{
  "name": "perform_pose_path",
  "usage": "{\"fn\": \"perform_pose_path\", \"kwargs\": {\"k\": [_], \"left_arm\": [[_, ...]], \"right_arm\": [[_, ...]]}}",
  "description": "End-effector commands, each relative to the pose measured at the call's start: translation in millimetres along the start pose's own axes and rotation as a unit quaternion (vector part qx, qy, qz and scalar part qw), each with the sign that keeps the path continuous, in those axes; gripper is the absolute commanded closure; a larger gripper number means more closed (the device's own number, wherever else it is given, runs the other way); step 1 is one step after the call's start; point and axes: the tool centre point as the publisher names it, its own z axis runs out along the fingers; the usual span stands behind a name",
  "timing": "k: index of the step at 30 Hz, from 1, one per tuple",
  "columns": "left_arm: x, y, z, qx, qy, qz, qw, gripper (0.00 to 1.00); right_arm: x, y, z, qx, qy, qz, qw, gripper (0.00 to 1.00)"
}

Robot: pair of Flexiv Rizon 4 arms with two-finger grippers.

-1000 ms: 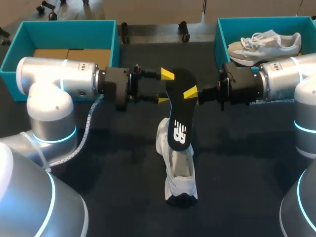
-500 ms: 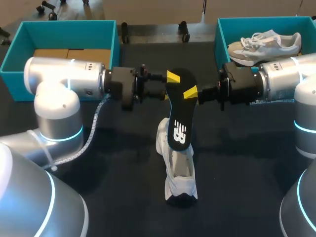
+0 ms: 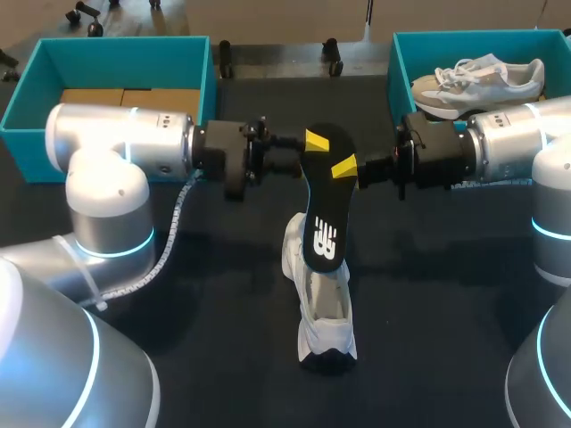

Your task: Take the shoe out of the shoebox, open the shoe tongue, remove and reinsert the insole, then place the shoe into the shoebox

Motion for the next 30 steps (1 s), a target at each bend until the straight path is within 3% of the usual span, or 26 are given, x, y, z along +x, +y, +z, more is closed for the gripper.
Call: {"fn": "perform_pose_path", "kwargs": {"k": [1, 10, 12, 13, 30], "left_arm": [[1.2, -2.6, 1.9, 0.002, -0.002, 0.002, 1.0, 0.64], [3.3, -4.7, 0.9, 0.007, -0.001, 0.004, 1.0, 0.75], [3.7, -4.4, 0.8, 0.007, 0.0, 0.003, 1.0, 0.88], [3.8, -4.3, 0.7, 0.007, 0.0, 0.004, 1.0, 0.9], [3.3, -5.8, -2.6, 0.015, -0.002, 0.01, 1.0, 0.76]], "right_arm": [[0.0, -0.6, 1.4, -0.001, -0.001, 0.0, 1.0, 1.0], [0.0, -0.6, 1.4, -0.001, -0.001, 0.0, 1.0, 1.0], [0.0, -0.6, 1.4, -0.001, -0.001, 0.0, 1.0, 1.0], [0.0, -0.6, 1.4, -0.001, -0.001, 0.0, 1.0, 1.0], [0.0, -0.6, 1.4, -0.001, -0.001, 0.0, 1.0, 1.0]]}}
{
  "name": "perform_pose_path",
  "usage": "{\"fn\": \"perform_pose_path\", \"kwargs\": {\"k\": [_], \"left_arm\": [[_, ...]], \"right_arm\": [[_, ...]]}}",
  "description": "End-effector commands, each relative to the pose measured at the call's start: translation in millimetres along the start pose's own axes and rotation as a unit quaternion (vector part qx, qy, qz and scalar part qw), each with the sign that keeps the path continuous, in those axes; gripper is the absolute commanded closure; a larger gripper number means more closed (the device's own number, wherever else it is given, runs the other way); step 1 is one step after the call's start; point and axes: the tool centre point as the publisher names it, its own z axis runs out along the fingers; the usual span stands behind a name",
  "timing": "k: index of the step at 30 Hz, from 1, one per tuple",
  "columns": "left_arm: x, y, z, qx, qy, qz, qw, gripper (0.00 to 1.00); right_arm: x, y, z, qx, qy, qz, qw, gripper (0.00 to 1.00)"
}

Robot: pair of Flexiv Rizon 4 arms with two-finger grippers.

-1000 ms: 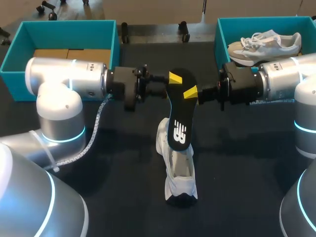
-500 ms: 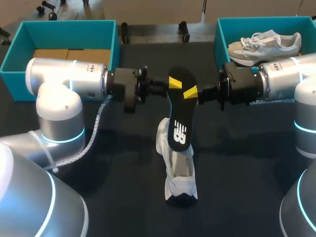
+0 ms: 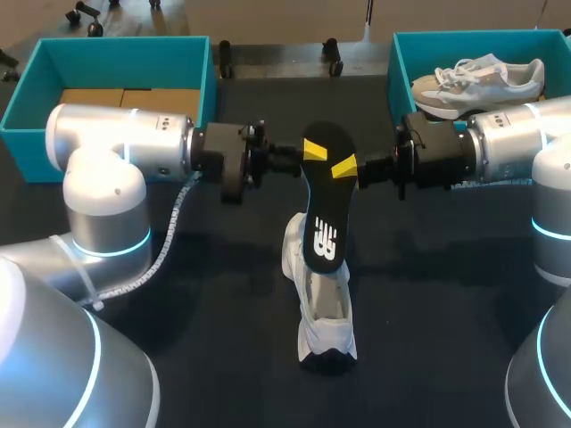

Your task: Take the shoe out of the shoebox, open the shoe tongue, remove and reinsert the insole, then place the shoe into the shoebox

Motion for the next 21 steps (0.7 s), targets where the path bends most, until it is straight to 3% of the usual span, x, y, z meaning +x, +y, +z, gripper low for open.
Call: {"fn": "perform_pose_path", "kwargs": {"k": [1, 2, 3, 4, 15, 16, 17, 18, 21], "left_arm": [[0.6, -0.1, -0.7, 0.001, -0.001, 0.002, 1.0, 0.78], [0.7, 0.1, -0.1, 0.002, -0.001, 0.002, 1.0, 0.81], [0.9, 0.4, 0.6, 0.003, -0.002, 0.002, 1.0, 0.94], [1.5, 0.8, 1.4, 0.004, -0.002, 0.002, 1.0, 1.0], [2.9, 1.4, 2.4, 0.011, -0.002, 0.005, 1.0, 1.0], [2.6, 1.1, 2.1, 0.011, -0.001, 0.005, 1.0, 1.0], [2.2, 0.8, 1.3, 0.01, -0.001, 0.005, 1.0, 1.0], [1.5, 0.5, 0.2, 0.01, -0.001, 0.005, 1.0, 1.0], [-0.2, -0.7, -3.8, 0.008, 0.001, 0.005, 1.0, 1.0]], "right_arm": [[0.0, -0.6, 1.3, -0.001, -0.001, 0.0, 1.0, 1.0], [0.0, -0.6, 1.3, -0.001, -0.001, 0.0, 1.0, 1.0], [0.0, -0.6, 1.3, -0.001, -0.001, 0.0, 1.0, 1.0], [0.0, -0.6, 1.3, -0.001, -0.001, 0.0, 1.0, 1.0], [0.0, -0.6, 1.3, -0.001, -0.001, 0.0, 1.0, 1.0], [-0.1, -0.2, 1.0, -0.001, -0.001, 0.0, 1.0, 0.9], [-0.2, 0.2, 0.3, -0.002, 0.002, -0.001, 1.0, 0.53], [-0.1, 0.5, -0.8, -0.003, 0.005, -0.002, 1.0, 0.0], [-0.6, 0.8, -6.0, -0.006, 0.006, -0.008, 1.0, 0.0]]}}
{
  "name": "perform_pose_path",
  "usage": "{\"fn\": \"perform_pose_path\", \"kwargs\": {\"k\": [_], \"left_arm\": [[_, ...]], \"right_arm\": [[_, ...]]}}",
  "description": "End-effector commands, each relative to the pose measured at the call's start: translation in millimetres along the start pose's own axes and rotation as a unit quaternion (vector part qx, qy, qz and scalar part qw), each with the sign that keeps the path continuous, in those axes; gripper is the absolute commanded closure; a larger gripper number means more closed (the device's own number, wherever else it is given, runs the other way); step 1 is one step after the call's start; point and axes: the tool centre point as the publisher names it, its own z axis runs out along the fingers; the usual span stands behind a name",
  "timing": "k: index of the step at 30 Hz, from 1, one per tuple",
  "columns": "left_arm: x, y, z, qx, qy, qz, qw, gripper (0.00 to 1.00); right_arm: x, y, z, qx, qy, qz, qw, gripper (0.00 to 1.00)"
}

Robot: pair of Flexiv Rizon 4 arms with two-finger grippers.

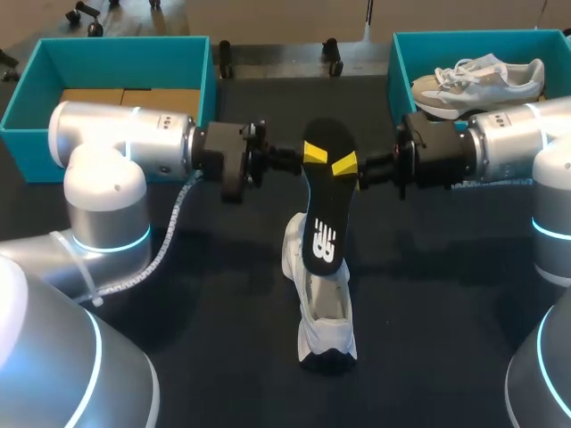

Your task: Take the shoe out of the shoebox, open the shoe tongue, remove and reinsert the insole, then place the shoe into the shoebox

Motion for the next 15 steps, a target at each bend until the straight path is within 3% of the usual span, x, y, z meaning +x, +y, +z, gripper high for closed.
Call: {"fn": "perform_pose_path", "kwargs": {"k": [1, 8, 15], "left_arm": [[-1.9, -2.4, -6.8, -0.002, 0.002, 0.001, 1.0, 1.0], [-1.7, -8.8, -22.5, -0.001, -0.002, -0.015, 1.0, 1.0], [-4.2, -24.0, -34.1, 0.01, 0.003, -0.034, 0.999, 1.0]], "right_arm": [[-2.1, -1.3, -7.0, -0.006, 0.0, -0.004, 1.0, 0.0], [-5.1, -4.3, -29.3, -0.018, -0.007, -0.023, 1.0, 0.0], [-7.3, -5.7, -51.8, 0.0, -0.028, -0.062, 0.998, 0.0]]}}
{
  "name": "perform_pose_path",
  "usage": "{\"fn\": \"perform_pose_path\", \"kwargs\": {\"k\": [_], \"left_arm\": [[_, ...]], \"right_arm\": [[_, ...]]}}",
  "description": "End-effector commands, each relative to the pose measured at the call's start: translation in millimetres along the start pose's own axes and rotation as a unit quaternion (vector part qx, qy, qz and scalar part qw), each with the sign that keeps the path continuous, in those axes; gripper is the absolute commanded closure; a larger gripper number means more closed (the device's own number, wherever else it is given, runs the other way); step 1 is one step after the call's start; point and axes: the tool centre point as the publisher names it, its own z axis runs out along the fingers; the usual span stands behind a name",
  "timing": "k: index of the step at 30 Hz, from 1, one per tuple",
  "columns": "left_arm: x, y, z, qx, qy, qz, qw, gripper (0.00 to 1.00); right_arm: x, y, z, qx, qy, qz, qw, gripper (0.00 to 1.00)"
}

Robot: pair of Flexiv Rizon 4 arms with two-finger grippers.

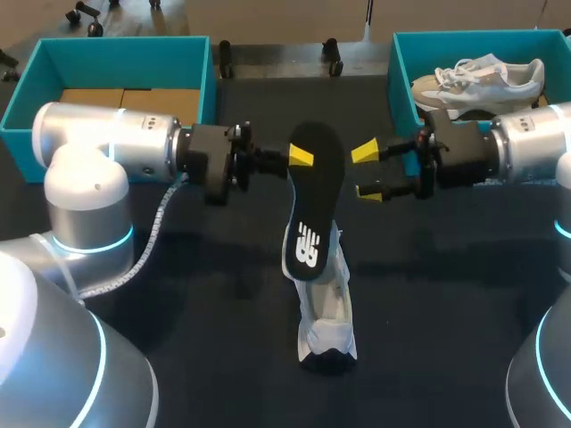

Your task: Take the shoe out of the shoebox, open the shoe tongue, remove and reinsert the insole, then place the shoe into the shoebox

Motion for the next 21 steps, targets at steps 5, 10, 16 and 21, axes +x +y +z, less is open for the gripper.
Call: {"fn": "perform_pose_path", "kwargs": {"k": [5, 10, 16, 21], "left_arm": [[-1.8, -27.0, -23.3, 0.0, 0.012, -0.011, 1.0, 1.0], [5.3, -47.2, -31.9, 0.021, 0.026, -0.026, 0.999, 1.0], [0.9, -61.4, -38.0, 0.027, 0.029, -0.039, 0.998, 1.0], [-1.6, -68.4, -37.5, 0.026, 0.03, -0.054, 0.998, 1.0]], "right_arm": [[4.4, -1.1, -16.1, 0.007, -0.004, 0.001, 1.0, 0.0], [4.4, -1.1, -16.1, 0.007, -0.004, 0.001, 1.0, 0.0], [2.7, 1.8, -33.2, 0.004, -0.038, -0.085, 0.996, 0.0], [2.2, -4.0, -52.2, 0.056, -0.078, -0.214, 0.972, 0.0]]}}
